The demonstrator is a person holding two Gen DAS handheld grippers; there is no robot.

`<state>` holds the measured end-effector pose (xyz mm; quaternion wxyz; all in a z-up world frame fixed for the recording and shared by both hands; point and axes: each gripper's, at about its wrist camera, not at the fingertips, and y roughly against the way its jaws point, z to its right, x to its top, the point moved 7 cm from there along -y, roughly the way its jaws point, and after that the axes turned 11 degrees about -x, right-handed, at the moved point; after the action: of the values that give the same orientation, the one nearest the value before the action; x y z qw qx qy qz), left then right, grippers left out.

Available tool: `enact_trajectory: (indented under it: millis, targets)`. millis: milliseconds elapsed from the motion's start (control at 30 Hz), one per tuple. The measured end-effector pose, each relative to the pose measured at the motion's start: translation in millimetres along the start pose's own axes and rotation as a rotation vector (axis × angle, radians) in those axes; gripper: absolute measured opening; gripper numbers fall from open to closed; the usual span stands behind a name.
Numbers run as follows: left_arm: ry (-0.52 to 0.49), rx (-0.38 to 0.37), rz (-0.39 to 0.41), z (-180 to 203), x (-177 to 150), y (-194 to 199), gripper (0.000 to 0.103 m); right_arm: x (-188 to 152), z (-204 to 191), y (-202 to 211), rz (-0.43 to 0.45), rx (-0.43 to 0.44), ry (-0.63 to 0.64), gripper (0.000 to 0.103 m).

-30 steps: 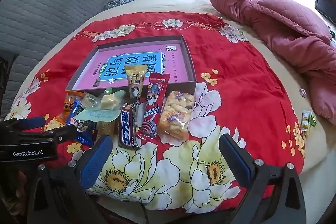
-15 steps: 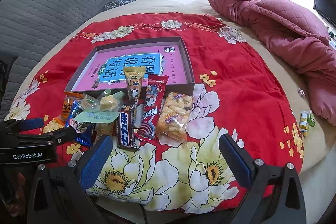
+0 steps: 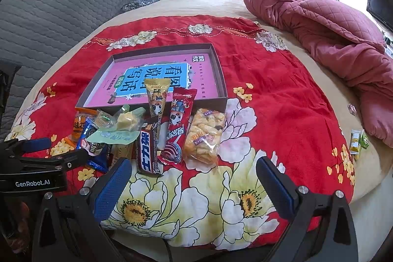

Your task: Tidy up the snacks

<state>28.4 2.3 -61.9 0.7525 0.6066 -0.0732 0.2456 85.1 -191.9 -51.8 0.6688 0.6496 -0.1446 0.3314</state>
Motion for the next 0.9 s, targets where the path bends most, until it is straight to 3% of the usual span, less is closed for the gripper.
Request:
enact_trajectory:
  millis: [900]
  targets:
    - [-0.004, 0.006, 0.004, -2.1, 0.2, 1.3, 0.1, 0.1, -0.3, 1.0, 0.003, 0.002, 0.0, 0.102]
